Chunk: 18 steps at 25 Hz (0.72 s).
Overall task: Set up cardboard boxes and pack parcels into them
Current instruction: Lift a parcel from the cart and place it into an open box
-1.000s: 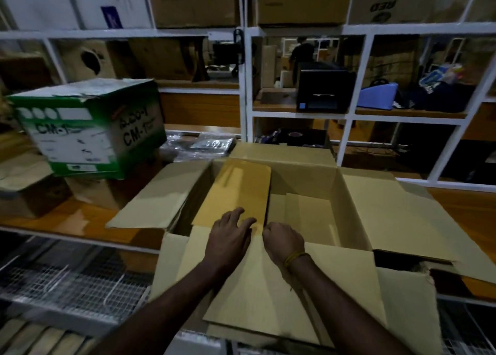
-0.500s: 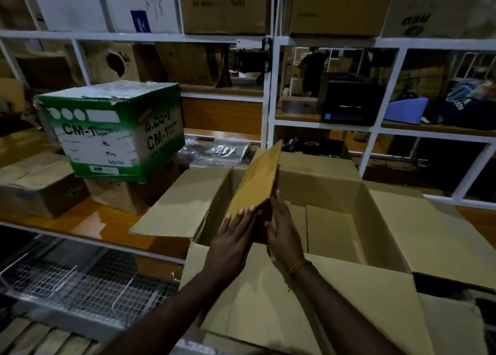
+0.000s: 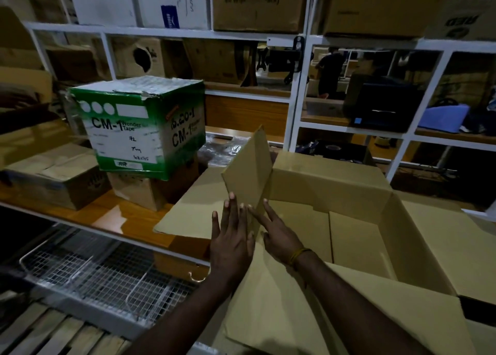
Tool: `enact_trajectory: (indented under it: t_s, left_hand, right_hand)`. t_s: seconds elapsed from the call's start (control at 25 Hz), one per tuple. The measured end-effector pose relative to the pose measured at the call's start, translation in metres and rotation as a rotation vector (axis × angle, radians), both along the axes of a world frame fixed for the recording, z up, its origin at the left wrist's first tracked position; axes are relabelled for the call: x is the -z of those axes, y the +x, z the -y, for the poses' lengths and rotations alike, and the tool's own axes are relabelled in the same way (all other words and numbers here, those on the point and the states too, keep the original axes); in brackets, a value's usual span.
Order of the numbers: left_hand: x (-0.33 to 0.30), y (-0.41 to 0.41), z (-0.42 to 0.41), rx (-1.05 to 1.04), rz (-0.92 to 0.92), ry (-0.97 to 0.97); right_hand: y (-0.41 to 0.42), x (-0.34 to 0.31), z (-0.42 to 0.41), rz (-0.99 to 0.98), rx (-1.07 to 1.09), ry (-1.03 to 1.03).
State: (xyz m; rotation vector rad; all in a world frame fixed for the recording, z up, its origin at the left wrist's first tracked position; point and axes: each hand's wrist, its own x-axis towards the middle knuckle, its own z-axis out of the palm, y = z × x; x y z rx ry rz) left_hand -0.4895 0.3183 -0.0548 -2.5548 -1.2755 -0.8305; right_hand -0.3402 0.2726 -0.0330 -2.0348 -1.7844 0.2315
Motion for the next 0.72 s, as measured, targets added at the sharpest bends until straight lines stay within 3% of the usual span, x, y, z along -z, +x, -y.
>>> enact_trajectory:
  t_s: [0.28,0.56,0.72]
  left_hand:
    - [0.009,-0.006,-0.017,-0.067,-0.092,-0.081]
    - [0.022,-0.008,-0.024,0.022,0.109,-0.256]
    - [0.020,-0.007,-0.028,0.023,0.093,-0.239]
  right_hand:
    - [0.000,-0.001,-0.014,-0.029,0.026,-0.151]
    - [-0.005,-0.006,-0.019,0.014,0.066,-0.227]
    - [-0.007,-0.004,-0.022,-0.016,0.097,-0.229]
